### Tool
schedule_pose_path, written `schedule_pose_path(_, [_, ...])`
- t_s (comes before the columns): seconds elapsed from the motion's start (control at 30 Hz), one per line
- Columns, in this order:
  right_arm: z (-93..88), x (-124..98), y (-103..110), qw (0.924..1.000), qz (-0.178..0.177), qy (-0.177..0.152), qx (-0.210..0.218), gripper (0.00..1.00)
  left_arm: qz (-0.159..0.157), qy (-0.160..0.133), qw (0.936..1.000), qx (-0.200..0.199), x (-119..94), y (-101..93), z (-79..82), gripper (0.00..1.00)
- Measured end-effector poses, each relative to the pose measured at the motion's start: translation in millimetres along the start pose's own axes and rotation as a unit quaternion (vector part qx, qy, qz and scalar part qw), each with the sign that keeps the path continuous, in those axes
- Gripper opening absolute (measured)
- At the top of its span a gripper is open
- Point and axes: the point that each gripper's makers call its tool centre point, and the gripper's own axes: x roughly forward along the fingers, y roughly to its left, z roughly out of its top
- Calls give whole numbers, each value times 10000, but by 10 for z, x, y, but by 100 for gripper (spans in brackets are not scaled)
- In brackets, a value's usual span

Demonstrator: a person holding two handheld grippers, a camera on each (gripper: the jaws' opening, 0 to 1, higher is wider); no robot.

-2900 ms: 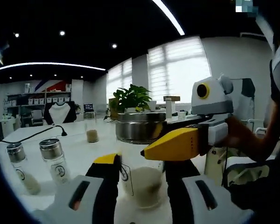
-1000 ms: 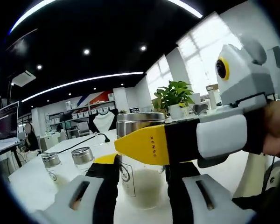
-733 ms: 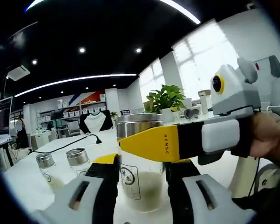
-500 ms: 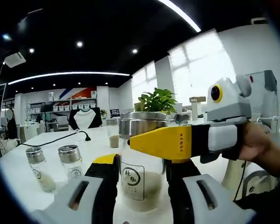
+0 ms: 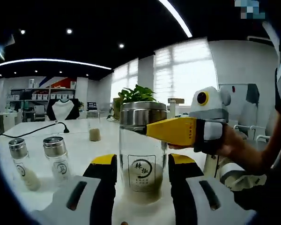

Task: Rotate the seasoning bottle until the label or dispensing opening points toward the visible target arrow and the bottle remains upright within the marked orientation range

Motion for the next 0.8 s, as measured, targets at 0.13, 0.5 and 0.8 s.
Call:
schedule_pose_path(0.13, [35, -15, 101, 9994, 288, -64, 159, 35, -205, -304, 9990, -260, -44, -3, 128, 46])
schedule_pose_path(0.5, [93, 7, 225, 9984, 556, -33, 56, 35, -626, -60, 9979, 121, -34, -111, 118, 44])
schedule_pose_path(0.8, [49, -15, 156, 9979, 471, -22, 452, 36, -609, -168, 9977, -234, -8, -86, 89, 43])
